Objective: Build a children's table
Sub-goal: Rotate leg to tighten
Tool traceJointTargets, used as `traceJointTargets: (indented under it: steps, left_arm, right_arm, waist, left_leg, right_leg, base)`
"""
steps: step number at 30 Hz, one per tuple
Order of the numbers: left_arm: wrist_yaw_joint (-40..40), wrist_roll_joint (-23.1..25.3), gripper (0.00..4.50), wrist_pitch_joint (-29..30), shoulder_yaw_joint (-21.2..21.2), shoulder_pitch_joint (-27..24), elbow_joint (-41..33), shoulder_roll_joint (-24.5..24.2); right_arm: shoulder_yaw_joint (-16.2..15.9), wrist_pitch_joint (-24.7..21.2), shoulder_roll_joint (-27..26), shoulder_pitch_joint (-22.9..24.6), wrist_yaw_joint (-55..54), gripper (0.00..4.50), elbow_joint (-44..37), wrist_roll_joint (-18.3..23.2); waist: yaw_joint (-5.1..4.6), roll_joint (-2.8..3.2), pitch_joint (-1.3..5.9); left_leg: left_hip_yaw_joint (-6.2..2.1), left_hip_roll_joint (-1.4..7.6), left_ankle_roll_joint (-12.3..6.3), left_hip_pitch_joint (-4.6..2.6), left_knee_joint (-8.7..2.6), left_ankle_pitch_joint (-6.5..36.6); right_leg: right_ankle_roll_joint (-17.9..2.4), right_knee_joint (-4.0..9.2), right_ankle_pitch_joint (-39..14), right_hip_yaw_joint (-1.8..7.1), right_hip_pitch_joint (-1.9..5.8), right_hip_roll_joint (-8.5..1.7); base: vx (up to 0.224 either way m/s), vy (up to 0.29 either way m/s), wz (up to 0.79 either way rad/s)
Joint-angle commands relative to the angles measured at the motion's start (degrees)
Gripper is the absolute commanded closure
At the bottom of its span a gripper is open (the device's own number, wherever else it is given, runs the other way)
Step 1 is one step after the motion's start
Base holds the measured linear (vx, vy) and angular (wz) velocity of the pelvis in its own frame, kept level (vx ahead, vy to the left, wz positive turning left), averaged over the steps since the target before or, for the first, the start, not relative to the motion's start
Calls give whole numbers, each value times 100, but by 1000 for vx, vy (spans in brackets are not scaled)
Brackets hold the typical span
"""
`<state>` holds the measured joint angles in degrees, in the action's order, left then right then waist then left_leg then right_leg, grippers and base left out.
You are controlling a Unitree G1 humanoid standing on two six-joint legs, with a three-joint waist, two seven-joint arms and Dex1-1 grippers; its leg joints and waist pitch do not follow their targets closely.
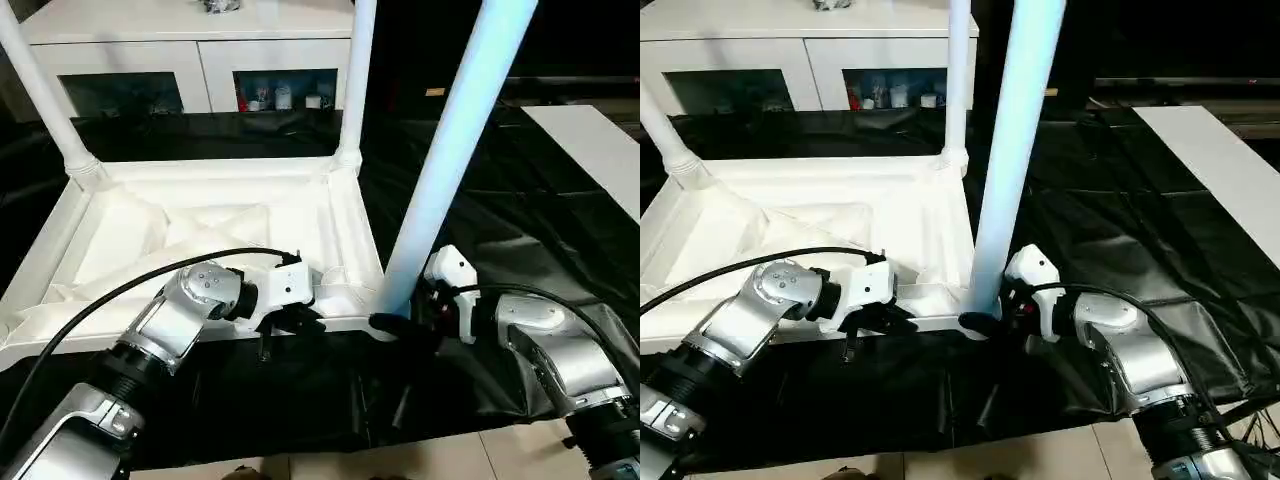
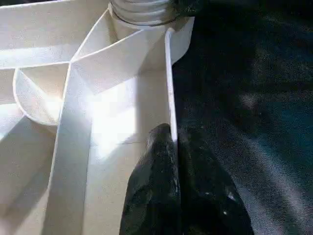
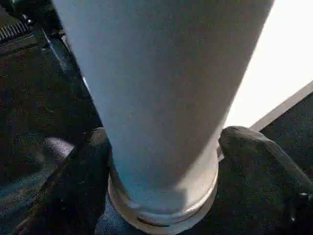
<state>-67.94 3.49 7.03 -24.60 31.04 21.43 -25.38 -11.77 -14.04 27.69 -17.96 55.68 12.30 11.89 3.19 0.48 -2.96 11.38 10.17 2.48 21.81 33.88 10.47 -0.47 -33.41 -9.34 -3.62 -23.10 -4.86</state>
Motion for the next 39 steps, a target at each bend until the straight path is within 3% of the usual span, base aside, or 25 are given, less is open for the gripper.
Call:
traceJointTargets:
  steps: [1, 9, 13, 15, 16, 17, 18, 19, 20, 21, 22, 23, 27, 28, 29, 31, 32, 36, 39]
  left_arm:
    - [-49, 123, 450, -66, -82, 77, 58, -94]
    - [-85, 142, 450, -112, -77, 64, 123, -121]
    - [10, 180, 450, -5, -61, 29, 145, -141]
    - [441, 178, 450, 209, 84, 54, 272, 67]
    - [887, 146, 450, 386, 234, 138, 434, 357]
    - [1061, 141, 450, 436, 283, 185, 509, 479]
    - [1169, 151, 450, 474, 303, 221, 563, 550]
    - [1547, 184, 450, 647, 360, 347, 742, 817]
    - [1547, 184, 450, 647, 360, 347, 742, 817]
    - [2050, 250, 450, 852, 414, 546, 1020, 1159]
    - [2253, 281, 450, 916, 432, 630, 1140, 1288]
    - [2359, 299, 450, 940, 441, 678, 1210, 1350]
    - [3236, 441, 450, 1004, 525, 960, 1607, 1782]
    - [3486, 507, 450, 982, 575, 1064, 1755, 1951]
    - [3522, 535, 450, 954, 574, 1101, 1805, 2010]
    - [3516, 625, 450, 850, 520, 1147, 1863, 2025]
    - [3505, 633, 450, 841, 512, 1149, 1866, 2018]
    - [3268, 665, 450, 586, 416, 1047, 1767, 1746]
    - [3069, 683, 450, 411, 369, 937, 1667, 1565]
  right_arm:
    - [18, 25, 53, -79, 30, 109, 108, -26]
    - [79, -37, 10, -65, 129, 175, 210, 49]
    - [148, -86, -147, -84, -230, 180, 419, -45]
    - [329, -184, -513, -245, -1174, 181, 861, -258]
    - [522, -276, -889, -414, -2054, 181, 1258, -368]
    - [597, -309, -1038, -486, -2393, 182, 1415, -394]
    - [637, -337, -1127, -535, -2598, 182, 1511, -410]
    - [793, -383, -1456, -740, -3299, 182, 1878, -413]
    - [793, -383, -1456, -740, -3299, 183, 1878, -413]
    - [965, -374, -1866, -1050, -4110, 183, 2375, -381]
    - [1022, -356, -2020, -1176, -4403, 183, 2569, -371]
    - [1046, -343, -2096, -1243, -4544, 183, 2670, -368]
    - [1133, -163, -2545, -1717, -5402, 183, 3354, -401]
    - [1124, -12, -2727, -1936, -5522, 183, 3669, -445]
    - [1088, 91, -2818, -2046, -5445, 183, 3806, -458]
    - [1047, 373, -2952, -2203, -5146, 183, 3954, -460]
    - [1046, 417, -2960, -2217, -5115, 127, 3964, -468]
    - [1085, 798, -2782, -2178, -4957, 101, 3816, -488]
    - [1089, 802, -2586, -2039, -4782, 67, 3525, -499]
  waist:
    - [-12, -35, 371]
    - [-21, -38, 380]
    - [-27, -27, 377]
    - [-78, -32, 342]
    - [-117, -45, 319]
    - [-151, -56, 311]
    - [-212, -44, 319]
    - [-218, -39, 317]
    - [-267, -18, 299]
    - [-293, 8, 311]
    - [-369, -12, 305]
    - [-370, -17, 323]
    - [-428, 26, 321]
    - [-438, 10, 324]
    - [-445, 18, 333]
    - [-441, 2, 337]
    - [-440, -8, 341]
    - [-408, -23, 364]
    - [-376, -24, 373]
  left_leg:
    - [-133, 329, -295, -129, -408, 1209]
    - [-143, 327, -264, -123, -403, 1244]
    - [-142, 321, -269, -120, -400, 1218]
    - [-135, 298, -161, -111, -414, 1392]
    - [-167, 281, -19, -116, -431, 1709]
    - [-161, 276, 50, -141, -414, 1836]
    - [-225, 262, 173, -157, -419, 2107]
    - [-226, 268, 179, -163, -423, 2151]
    - [-236, 257, 218, -155, -426, 2293]
    - [-252, 262, 254, -173, -429, 2357]
    - [-258, 242, 296, -178, -420, 2524]
    - [-275, 228, 299, -193, -407, 2563]
    - [-268, 223, 192, -220, -410, 2771]
    - [-278, 227, 181, -213, -425, 2787]
    - [-270, 229, 172, -222, -417, 2825]
    - [-266, 238, 122, -192, -433, 2765]
    - [-265, 243, 72, -153, -448, 2667]
    - [-220, 242, -92, -114, -436, 2324]
    - [-184, 246, -171, -116, -416, 2073]
  right_leg:
    - [-1270, 333, -1310, 264, 247, -374]
    - [-1243, 332, -1388, 258, 255, -368]
    - [-1271, 324, -1335, 256, 252, -363]
    - [-1257, 349, -1625, 253, 218, -351]
    - [-1123, 398, -2212, 232, 219, -360]
    - [-1074, 421, -2465, 238, 186, -364]
    - [-851, 468, -3015, 198, 196, -379]
    - [-792, 479, -3070, 198, 186, -372]
    - [-752, 500, -3161, 187, 148, -376]
    - [-744, 503, -3187, 176, 152, -372]
    - [-707, 523, -3282, 159, 115, -360]
    - [-677, 531, -3327, 141, 127, -368]
    - [-665, 592, -3211, 121, 89, -365]
    - [-663, 599, -3159, 100, 120, -353]
    - [-688, 599, -3129, 104, 97, -363]
    - [-758, 586, -2848, 116, 126, -366]
    - [-797, 555, -2687, 129, 152, -373]
    - [-950, 513, -2360, 172, 176, -392]
    - [-1043, 493, -2192, 186, 177, -383]
  base:
    - [0, 0, 0]
    - [0, 0, 0]
    - [0, 0, 0]
    - [0, 0, 0]
    - [0, 0, 0]
    - [0, 0, 0]
    - [-51, 1, -6]
    - [0, 0, 0]
    - [0, 0, 0]
    - [0, 0, 0]
    - [0, 0, 0]
    - [0, 0, 0]
    - [0, 0, 0]
    - [0, 0, 0]
    - [0, 0, 0]
    - [0, 0, 0]
    - [0, 0, 0]
    - [0, 0, 0]
    - [0, 0, 0]
